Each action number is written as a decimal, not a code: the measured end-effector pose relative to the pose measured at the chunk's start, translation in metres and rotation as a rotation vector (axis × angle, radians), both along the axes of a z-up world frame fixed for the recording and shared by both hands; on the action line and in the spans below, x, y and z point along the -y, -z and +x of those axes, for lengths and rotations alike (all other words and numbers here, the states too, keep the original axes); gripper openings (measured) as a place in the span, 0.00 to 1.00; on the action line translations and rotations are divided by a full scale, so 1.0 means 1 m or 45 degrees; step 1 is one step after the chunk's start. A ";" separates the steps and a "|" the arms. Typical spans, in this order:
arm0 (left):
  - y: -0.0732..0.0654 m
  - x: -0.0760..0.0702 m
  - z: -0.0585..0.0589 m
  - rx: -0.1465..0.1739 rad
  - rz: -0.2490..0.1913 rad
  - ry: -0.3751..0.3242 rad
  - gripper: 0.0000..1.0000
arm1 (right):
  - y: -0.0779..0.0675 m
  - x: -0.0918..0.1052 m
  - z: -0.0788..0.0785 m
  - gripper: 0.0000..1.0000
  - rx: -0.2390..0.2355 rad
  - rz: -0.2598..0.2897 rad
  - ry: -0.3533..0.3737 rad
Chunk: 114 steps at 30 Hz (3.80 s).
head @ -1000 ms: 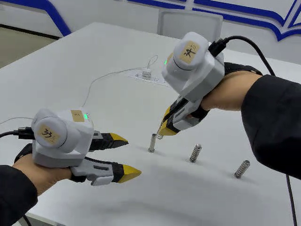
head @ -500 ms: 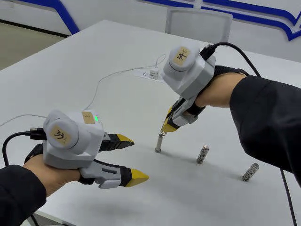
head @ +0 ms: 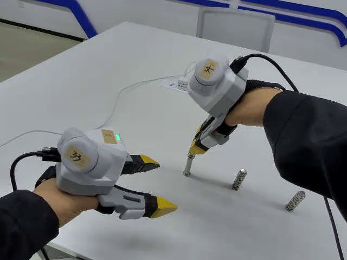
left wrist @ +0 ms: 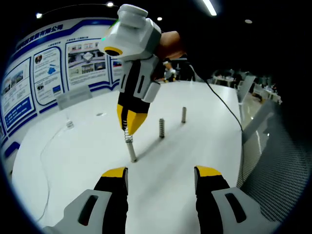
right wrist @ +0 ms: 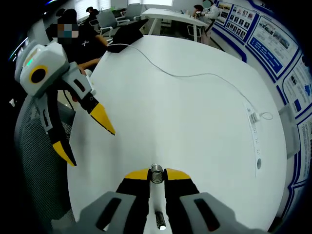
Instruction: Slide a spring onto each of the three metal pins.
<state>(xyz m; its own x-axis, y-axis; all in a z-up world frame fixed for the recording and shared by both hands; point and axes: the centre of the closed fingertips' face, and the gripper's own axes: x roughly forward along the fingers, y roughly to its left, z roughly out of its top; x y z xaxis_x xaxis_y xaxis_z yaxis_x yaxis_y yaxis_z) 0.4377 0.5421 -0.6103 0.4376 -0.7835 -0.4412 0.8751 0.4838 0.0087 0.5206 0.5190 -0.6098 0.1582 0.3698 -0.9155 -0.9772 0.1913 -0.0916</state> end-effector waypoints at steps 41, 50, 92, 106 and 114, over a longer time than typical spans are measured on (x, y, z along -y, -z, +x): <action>0.002 0.000 0.000 -0.018 0.005 -0.006 0.56 | 0.048 0.004 0.005 0.17 -0.070 -0.029 0.059; 0.002 0.001 0.000 -0.015 0.007 0.000 0.57 | 0.024 0.017 0.002 0.20 -0.001 0.028 0.081; 0.005 0.007 -0.005 -0.032 -0.007 0.035 0.66 | -0.036 0.160 -0.044 0.29 0.262 0.380 0.543; 0.006 0.005 -0.004 -0.043 -0.016 0.021 0.67 | -0.024 0.194 -0.065 0.41 0.329 0.507 0.658; 0.006 0.005 -0.003 -0.045 -0.025 0.014 0.68 | -0.013 0.203 -0.079 0.45 0.355 0.570 0.696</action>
<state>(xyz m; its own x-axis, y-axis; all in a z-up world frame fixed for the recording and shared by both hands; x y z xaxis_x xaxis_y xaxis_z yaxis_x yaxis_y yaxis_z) 0.4344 0.5375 -0.6159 0.4133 -0.7969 -0.4406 0.8800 0.4740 -0.0318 0.4415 0.3159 -0.5965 0.6294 0.4989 -0.5957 -0.6845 0.7189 -0.1211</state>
